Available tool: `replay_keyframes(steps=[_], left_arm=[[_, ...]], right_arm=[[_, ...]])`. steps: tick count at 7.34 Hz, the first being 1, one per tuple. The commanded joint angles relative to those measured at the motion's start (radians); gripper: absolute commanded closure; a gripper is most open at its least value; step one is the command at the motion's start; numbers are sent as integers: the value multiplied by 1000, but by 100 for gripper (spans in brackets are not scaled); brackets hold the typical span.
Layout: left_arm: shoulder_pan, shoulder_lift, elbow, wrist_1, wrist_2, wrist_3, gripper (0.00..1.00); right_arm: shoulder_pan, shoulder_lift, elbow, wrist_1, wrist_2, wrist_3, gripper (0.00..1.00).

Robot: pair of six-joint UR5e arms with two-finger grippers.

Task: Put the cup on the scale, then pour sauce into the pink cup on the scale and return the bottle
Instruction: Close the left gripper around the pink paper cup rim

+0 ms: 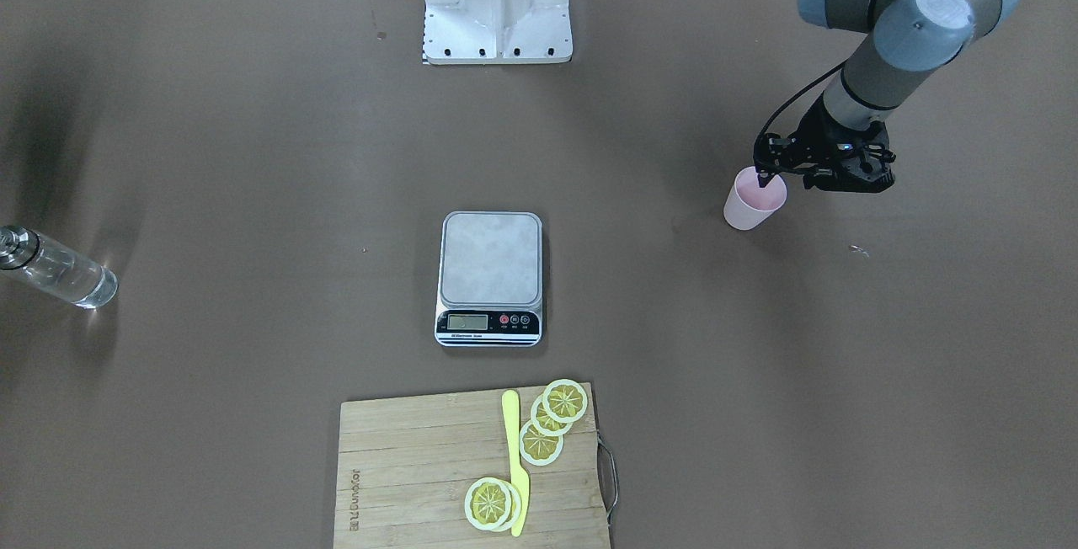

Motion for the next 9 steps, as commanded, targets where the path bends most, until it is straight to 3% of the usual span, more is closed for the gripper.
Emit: replay_keyframes(steps=[1, 2, 3, 5, 7, 9], left_arm=[[2, -21, 22, -1, 0, 1, 35], [2, -21, 27, -1, 0, 7, 39], [2, -21, 28, -2, -2, 11, 50], [5, -19, 27, -4, -2, 15, 81], [5, -21, 27, -4, -2, 15, 100], [3, -57, 21, 2, -10, -2, 100]], right_arm=[[0, 2, 0, 0, 0, 0, 1], [0, 2, 0, 0, -2, 0, 1], [0, 2, 0, 0, 0, 0, 1], [0, 2, 0, 0, -2, 0, 1], [-2, 2, 0, 0, -2, -2, 1], [-2, -1, 0, 0, -2, -2, 1]])
